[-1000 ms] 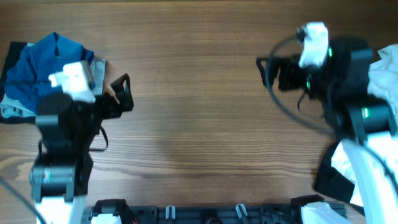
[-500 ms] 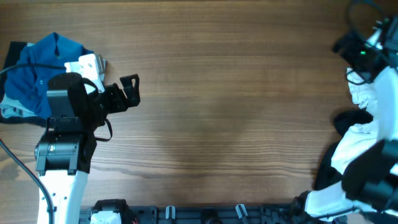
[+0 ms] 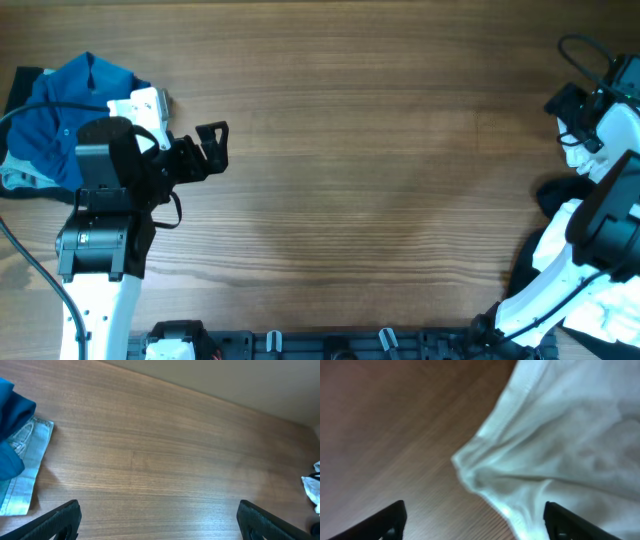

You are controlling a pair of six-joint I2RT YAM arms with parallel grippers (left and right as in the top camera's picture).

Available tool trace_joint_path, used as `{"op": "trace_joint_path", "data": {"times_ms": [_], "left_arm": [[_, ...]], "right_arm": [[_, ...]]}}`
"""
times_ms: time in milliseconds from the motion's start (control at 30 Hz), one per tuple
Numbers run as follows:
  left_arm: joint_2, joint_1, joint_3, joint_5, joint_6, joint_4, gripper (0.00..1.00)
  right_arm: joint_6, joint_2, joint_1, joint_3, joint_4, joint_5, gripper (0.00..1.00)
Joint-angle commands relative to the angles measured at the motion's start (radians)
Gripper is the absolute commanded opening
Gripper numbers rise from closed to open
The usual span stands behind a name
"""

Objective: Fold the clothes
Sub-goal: 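Reach the right gripper to the white T-shirt and grasp it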

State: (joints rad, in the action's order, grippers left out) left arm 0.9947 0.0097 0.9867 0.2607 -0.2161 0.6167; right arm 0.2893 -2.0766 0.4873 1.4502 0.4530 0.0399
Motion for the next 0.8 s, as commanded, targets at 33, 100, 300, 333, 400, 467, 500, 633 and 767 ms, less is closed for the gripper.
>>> {"op": "trace_joint_path", "data": {"times_ms": [33,100,300,333,400,467,500,633,767], "left_arm": [[0.002,0.007,0.021,0.017,-0.009,0.009,1.0],[0.005,0.007,0.021,0.016,-0.009,0.014,1.0],[0.01,0.007,0.021,0.016,-0.009,0.026,1.0],[0.01,0.007,0.021,0.016,-0.009,0.027,1.0],[0.01,0.007,0.021,0.017,-0.009,0.028,1.0],[0.01,0.007,0.021,0.017,-0.009,0.029,1.0],[0.01,0.007,0.021,0.017,-0.009,0.028,1.0],[0.01,0.007,0.021,0.017,-0.009,0.028,1.0],[0.01,0.007,0.021,0.017,-0.009,0.028,1.0]], "right_arm": [[-0.054,-0.072,-0.002,0.016,-0.012,0.124,0.81],[-0.053,-0.085,-0.001,0.016,-0.005,0.126,0.79],[-0.024,-0.097,-0.001,0.016,0.042,0.167,0.5],[-0.016,-0.096,0.0,0.016,0.063,0.193,0.31],[-0.017,-0.091,0.004,0.016,0.074,0.221,0.15],[-0.018,-0.076,0.012,0.016,0.077,0.24,0.04],[-0.018,-0.056,0.02,0.016,0.077,0.243,0.04],[0.007,0.043,0.056,0.04,0.075,0.183,0.04],[0.006,0.195,0.089,0.08,0.042,0.018,0.04]]}}
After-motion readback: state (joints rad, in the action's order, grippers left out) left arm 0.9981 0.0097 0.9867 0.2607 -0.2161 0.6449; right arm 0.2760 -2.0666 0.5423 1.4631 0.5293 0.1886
